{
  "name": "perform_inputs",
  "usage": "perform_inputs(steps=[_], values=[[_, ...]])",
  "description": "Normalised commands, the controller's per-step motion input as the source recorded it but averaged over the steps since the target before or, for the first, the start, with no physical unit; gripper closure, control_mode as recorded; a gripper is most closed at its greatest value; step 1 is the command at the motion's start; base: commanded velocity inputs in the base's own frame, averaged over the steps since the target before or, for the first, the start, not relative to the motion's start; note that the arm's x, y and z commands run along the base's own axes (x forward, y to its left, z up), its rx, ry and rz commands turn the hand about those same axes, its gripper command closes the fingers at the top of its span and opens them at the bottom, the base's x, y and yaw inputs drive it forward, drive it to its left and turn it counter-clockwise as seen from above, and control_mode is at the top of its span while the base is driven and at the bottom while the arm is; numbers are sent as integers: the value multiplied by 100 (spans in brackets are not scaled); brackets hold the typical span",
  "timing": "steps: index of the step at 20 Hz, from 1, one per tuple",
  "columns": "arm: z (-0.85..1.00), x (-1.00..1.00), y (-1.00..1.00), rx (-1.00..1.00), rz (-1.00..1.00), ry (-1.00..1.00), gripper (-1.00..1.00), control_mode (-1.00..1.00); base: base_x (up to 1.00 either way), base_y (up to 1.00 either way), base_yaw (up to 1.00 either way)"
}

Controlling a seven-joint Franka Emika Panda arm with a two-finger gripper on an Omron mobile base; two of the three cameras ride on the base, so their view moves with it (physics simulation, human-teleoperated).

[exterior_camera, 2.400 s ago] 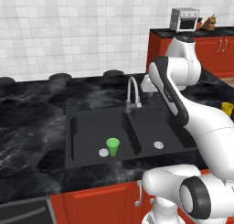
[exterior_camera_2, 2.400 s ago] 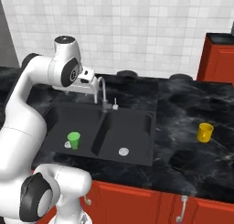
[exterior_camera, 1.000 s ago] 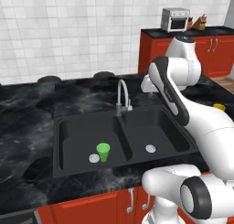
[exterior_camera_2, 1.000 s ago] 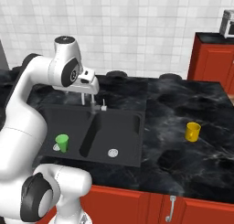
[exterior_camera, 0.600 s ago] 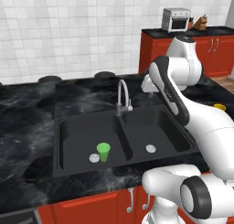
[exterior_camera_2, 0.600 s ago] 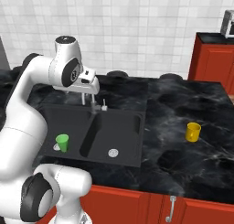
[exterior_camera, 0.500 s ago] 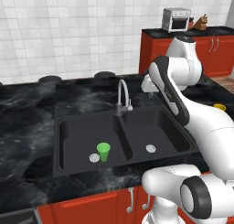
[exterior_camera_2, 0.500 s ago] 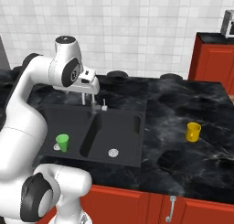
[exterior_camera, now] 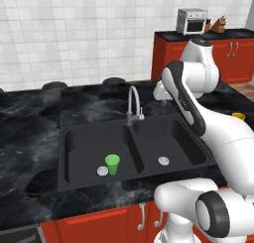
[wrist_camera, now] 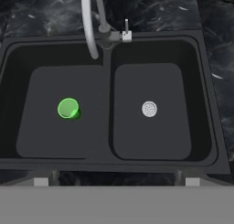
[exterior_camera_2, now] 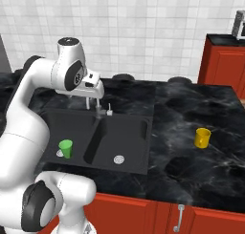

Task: Move any existing items from the left basin to the right basin for drying. Then move the mug from the counter to the left basin of the sink for washing.

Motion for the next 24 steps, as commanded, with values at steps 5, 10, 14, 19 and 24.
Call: perform_inputs(steps=[5, 10, 14, 19, 24], values=[[0, 0, 0, 0, 0, 0, -100, 100, -1, -1, 0], [0, 0, 0, 0, 0, 0, -100, 100, 0, 0, 0], [0, 0, 0, 0, 0, 0, -100, 100, 0, 0, 0], [0, 0, 0, 0, 0, 0, -100, -100, 0, -1, 0], [0, -11, 0, 0, 0, -4, -100, -100, 0, 0, 0]])
